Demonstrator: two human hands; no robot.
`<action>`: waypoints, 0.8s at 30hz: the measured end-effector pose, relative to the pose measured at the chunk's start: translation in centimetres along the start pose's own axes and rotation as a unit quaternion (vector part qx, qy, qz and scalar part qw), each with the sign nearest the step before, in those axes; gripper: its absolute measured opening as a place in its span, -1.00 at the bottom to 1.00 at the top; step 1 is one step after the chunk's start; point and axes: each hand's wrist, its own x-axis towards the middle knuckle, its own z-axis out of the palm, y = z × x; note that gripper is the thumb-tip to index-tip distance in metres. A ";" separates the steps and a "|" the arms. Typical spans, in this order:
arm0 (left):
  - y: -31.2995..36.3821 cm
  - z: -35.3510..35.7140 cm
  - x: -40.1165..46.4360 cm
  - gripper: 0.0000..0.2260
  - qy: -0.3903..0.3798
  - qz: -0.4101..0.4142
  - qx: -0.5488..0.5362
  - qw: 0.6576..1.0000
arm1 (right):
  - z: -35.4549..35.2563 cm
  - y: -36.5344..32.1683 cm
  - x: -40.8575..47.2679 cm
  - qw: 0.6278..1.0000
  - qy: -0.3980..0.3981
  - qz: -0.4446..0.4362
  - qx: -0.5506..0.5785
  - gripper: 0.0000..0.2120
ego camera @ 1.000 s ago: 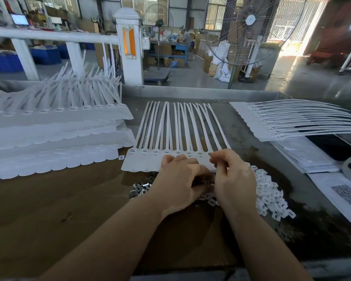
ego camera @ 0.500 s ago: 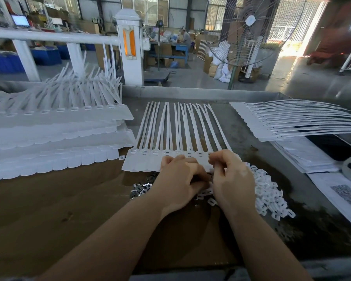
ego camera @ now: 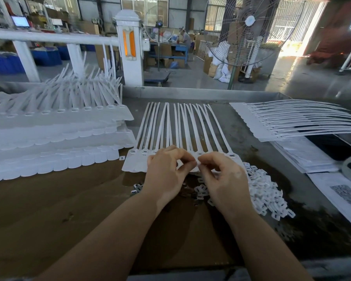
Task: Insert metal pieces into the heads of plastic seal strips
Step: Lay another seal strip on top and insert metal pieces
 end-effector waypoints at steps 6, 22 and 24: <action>0.1 0.3 0.0 -0.94 -0.029 0.003 -0.018 0.999 | -0.1 0.1 0.1 1.000 -0.013 0.004 0.001 -0.93; 0.0 -0.1 0.2 -0.89 -0.010 -0.090 -0.156 0.984 | -0.1 0.0 -0.1 0.993 0.043 -0.001 -0.111 -0.84; 0.1 -0.1 0.4 -0.89 -0.008 -0.101 -0.153 0.983 | 0.0 0.0 -0.2 0.988 0.023 0.009 -0.154 -0.85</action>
